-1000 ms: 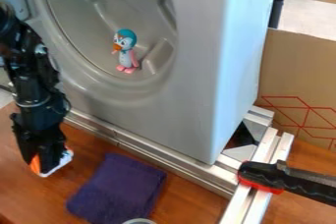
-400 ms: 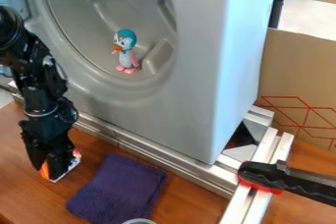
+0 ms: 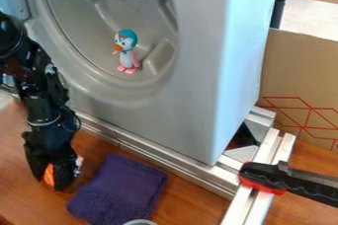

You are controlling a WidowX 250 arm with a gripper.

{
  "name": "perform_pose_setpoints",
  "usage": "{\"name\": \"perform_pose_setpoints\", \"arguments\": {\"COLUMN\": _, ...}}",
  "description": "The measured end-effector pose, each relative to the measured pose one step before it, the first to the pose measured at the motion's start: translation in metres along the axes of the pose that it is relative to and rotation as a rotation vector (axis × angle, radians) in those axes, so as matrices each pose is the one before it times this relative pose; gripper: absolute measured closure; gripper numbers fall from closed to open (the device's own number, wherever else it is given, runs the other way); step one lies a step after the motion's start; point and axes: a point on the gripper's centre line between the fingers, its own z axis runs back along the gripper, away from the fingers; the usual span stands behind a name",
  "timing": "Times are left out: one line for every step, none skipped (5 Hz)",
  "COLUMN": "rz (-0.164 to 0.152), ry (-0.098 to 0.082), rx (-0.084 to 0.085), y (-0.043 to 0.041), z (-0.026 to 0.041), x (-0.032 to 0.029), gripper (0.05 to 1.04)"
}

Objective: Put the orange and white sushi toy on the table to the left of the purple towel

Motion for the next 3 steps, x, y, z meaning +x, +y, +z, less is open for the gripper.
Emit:
{"name": "perform_pose_setpoints", "arguments": {"rz": -0.0001, "ry": -0.0495, "rx": 0.0381, "y": -0.00214, "z": 0.02697, "x": -0.00969, "gripper": 0.072}}
{"name": "perform_pose_setpoints", "arguments": {"rz": 0.0094, "ry": -0.0439, "rx": 0.0544, "y": 0.00354, "z": 0.03406, "x": -0.00398, "gripper": 0.076}}
{"name": "perform_pose_setpoints", "arguments": {"rz": -0.0804, "ry": -0.0063, "rx": 0.0201, "y": -0.01675, "z": 0.03478, "x": -0.00405, "gripper": 0.081}}
